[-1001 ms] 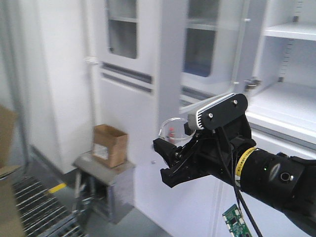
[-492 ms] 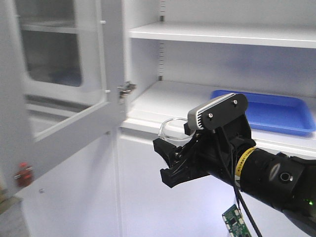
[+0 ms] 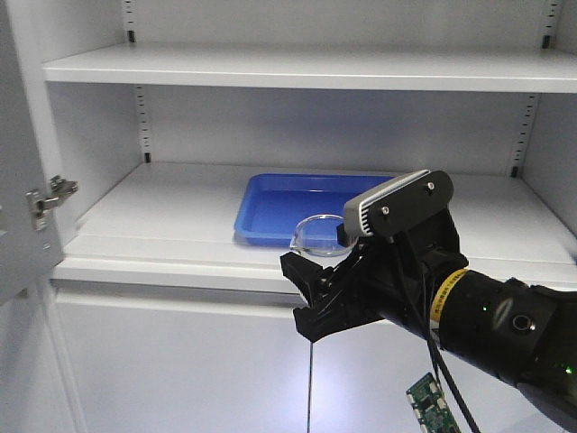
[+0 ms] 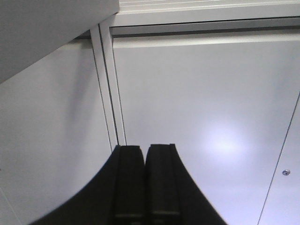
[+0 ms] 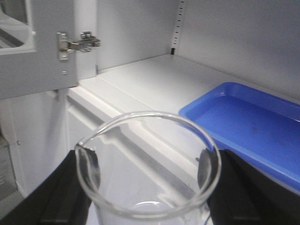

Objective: Pick beaker and place in left cabinet
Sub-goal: 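Extend the right gripper with the beaker over the blue tray on the shelf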

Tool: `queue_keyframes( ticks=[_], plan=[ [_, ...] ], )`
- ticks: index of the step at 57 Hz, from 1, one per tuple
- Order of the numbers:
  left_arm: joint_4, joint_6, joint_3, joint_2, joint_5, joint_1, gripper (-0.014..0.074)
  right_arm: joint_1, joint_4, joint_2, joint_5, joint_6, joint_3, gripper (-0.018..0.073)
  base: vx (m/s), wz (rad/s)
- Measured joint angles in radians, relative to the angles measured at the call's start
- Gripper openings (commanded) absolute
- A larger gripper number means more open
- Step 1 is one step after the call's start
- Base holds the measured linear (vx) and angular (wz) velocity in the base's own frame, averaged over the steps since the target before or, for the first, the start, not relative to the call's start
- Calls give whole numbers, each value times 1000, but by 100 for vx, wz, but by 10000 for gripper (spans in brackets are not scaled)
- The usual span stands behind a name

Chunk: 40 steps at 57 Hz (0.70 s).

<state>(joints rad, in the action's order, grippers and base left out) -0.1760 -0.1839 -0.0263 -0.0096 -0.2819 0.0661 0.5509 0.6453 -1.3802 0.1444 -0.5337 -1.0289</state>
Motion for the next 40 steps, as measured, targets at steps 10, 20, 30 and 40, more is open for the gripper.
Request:
queue_keyframes(
  ticks=[10,20,30,40],
  plan=[
    [0,0,0,0,0,0,4,0,0,0,0,0,0,-6,20,-15],
    [0,0,0,0,0,0,4,0,0,0,-1,0,0,-6,21,-10],
    [0,0,0,0,0,0,4,0,0,0,-1,0,0,-6,19,-10],
    [0,0,0,0,0,0,4,0,0,0,-1,0,0,-6,16,-9]
  ],
)
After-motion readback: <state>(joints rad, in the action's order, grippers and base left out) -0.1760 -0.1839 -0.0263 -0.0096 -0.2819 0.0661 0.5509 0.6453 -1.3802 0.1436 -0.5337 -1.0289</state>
